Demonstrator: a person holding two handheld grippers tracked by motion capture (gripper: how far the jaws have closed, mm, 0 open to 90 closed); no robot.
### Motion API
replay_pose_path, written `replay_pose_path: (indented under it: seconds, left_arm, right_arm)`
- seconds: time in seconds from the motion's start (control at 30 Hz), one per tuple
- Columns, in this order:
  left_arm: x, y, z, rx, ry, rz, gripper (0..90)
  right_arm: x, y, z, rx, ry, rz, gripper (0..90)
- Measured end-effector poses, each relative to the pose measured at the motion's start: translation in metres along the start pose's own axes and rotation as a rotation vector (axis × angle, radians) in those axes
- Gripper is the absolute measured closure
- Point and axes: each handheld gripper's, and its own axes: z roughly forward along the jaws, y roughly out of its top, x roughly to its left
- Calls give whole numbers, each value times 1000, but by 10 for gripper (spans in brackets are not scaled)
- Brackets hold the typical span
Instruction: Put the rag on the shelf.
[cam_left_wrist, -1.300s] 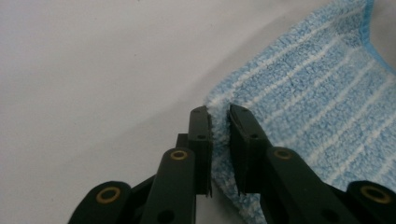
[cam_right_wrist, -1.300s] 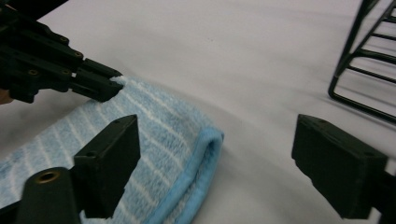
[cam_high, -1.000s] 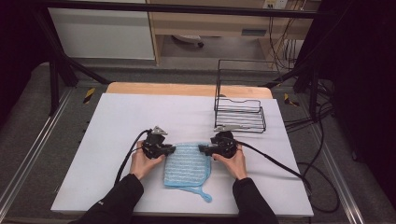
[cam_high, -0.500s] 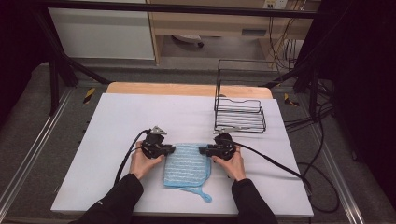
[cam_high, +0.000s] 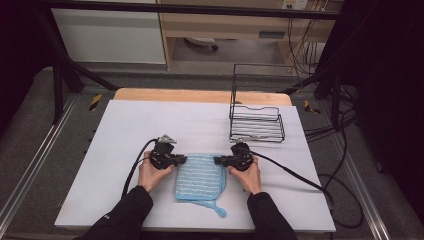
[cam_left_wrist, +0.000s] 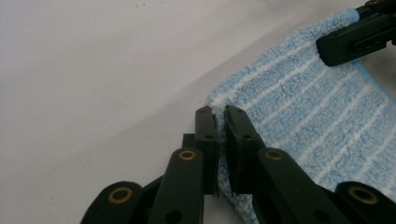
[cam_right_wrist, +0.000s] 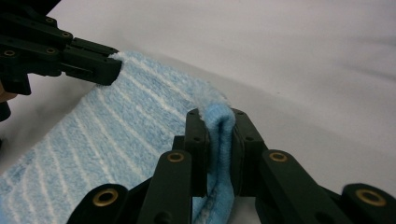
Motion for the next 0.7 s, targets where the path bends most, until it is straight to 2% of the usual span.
replay_pose_path:
  seconds: [0.4, 0.63, 0.7]
  left_arm:
    - [-9, 1, -29, -108, -11, 26, 844]
    - [-13, 3, -41, -151, 1, 35, 844]
    - [-14, 4, -45, -168, -3, 33, 844]
  right_arm:
    - [11, 5, -19, -76, 33, -13, 807]
    - [25, 11, -30, -125, 20, -85, 807]
    - [26, 12, -32, -132, 25, -84, 807]
